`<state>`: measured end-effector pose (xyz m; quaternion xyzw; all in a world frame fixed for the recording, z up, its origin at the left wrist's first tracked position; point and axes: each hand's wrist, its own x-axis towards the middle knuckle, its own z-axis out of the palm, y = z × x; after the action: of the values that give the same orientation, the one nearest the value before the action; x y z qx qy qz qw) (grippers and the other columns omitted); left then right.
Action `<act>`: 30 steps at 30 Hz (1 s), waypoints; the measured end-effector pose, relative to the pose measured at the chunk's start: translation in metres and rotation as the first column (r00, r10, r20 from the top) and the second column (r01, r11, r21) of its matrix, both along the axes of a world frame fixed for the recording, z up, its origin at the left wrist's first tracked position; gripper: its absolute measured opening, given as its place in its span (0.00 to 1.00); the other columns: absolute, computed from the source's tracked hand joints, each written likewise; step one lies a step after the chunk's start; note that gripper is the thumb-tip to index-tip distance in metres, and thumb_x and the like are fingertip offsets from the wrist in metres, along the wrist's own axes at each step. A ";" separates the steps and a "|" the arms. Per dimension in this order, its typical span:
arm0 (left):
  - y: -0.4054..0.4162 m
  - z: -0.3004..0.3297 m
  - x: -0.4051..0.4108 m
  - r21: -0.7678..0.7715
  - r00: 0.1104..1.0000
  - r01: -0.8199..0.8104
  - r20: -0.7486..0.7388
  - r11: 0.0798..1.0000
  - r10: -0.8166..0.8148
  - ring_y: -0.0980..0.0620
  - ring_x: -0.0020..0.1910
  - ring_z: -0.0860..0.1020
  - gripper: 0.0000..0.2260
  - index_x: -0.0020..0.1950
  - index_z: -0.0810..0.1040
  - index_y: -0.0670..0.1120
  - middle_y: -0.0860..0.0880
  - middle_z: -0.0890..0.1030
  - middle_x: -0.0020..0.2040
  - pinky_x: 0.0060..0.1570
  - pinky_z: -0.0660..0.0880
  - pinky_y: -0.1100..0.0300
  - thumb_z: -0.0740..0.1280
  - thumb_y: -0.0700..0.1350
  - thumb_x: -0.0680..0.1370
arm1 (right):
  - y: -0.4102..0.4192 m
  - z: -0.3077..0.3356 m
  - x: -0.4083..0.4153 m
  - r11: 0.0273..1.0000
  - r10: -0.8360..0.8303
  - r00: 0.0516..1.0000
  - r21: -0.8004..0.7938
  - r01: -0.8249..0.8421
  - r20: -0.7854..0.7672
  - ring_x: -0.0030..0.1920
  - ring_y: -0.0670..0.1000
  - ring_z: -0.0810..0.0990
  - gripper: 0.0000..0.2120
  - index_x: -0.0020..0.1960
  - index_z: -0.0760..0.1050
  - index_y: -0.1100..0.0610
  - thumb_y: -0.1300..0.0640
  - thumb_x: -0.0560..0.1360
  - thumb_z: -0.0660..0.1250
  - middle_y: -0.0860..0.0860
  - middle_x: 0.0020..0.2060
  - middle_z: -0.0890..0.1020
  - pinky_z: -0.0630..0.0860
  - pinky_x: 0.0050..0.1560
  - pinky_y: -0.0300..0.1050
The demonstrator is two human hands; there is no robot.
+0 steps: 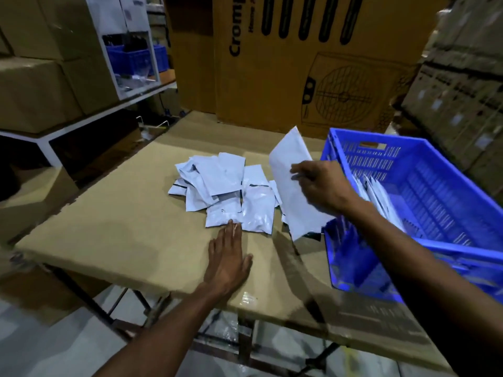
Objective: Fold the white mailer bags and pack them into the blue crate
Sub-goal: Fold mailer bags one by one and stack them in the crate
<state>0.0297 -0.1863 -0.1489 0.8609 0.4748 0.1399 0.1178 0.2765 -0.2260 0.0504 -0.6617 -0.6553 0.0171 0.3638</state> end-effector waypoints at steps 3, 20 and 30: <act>-0.006 -0.002 0.021 0.020 0.998 0.051 -0.034 0.999 -0.050 0.41 0.81 0.52 0.37 0.83 0.44 0.47 0.44 0.44 0.83 0.74 0.57 0.38 0.53 0.61 0.79 | -0.007 0.021 0.029 0.995 -0.094 0.991 0.024 0.097 -0.091 0.49 0.42 0.84 0.14 0.57 0.82 0.57 0.67 0.76 0.64 0.52 0.52 0.86 0.83 0.51 0.45; -0.028 0.005 0.129 -0.019 0.976 0.153 -0.156 0.988 -0.154 0.42 0.81 0.40 0.32 0.83 0.46 0.51 0.46 0.39 0.82 0.74 0.50 0.33 0.54 0.59 0.82 | -0.076 0.060 0.157 0.911 -0.410 0.888 -0.137 0.389 -0.209 0.26 0.43 0.80 0.19 0.55 0.80 0.60 0.73 0.71 0.58 0.55 0.45 0.85 0.78 0.26 0.40; -0.029 0.001 0.137 -0.005 0.986 0.104 -0.133 0.995 -0.104 0.40 0.80 0.47 0.30 0.81 0.54 0.51 0.44 0.46 0.82 0.74 0.49 0.33 0.51 0.60 0.81 | -0.080 0.013 0.225 0.738 -0.316 0.782 -0.379 0.559 0.537 0.55 0.64 0.78 0.21 0.63 0.76 0.47 0.62 0.72 0.66 0.61 0.55 0.78 0.70 0.45 0.47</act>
<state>0.1670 -0.2154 -0.1484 0.8920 0.4360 0.0762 0.0923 0.5016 -0.3062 0.0633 -0.8590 -0.5100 -0.0445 0.0076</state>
